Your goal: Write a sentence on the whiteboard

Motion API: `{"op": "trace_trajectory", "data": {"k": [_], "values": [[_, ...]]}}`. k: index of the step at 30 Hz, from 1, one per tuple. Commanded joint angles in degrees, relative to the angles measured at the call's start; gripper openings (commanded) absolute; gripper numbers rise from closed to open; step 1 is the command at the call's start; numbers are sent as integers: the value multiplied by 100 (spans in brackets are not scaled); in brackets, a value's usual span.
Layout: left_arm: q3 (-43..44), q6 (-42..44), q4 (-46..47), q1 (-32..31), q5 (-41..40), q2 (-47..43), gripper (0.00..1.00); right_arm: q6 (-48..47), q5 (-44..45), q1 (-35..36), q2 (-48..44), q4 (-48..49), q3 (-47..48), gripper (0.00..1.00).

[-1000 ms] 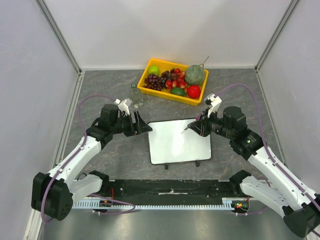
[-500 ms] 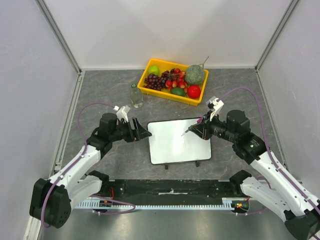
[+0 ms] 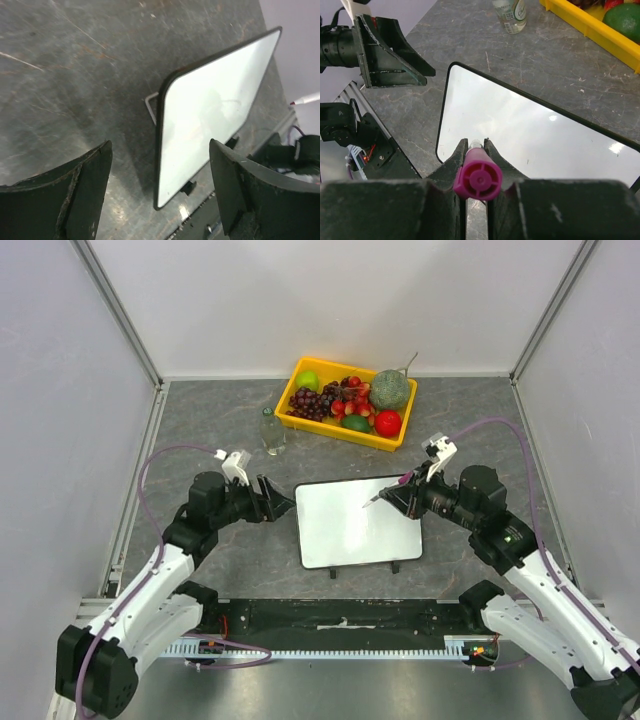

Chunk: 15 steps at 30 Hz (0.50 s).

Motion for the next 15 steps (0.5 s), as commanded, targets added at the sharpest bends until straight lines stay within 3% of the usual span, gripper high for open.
{"op": "trace_trajectory", "data": {"k": [1, 5, 8, 15], "values": [[128, 678, 70, 17, -1161, -301, 84, 242, 175, -11, -58, 463, -198, 0], [50, 1100, 394, 17, -2644, -327, 85, 304, 157, -3, -32, 569, -260, 0], [-319, 1433, 1219, 17, -3664, -468, 86, 234, 96, -3, 21, 578, -252, 0], [-873, 2690, 2784, 96, -4010, 269, 87, 146, -9, -3, 240, 622, -164, 0]]}}
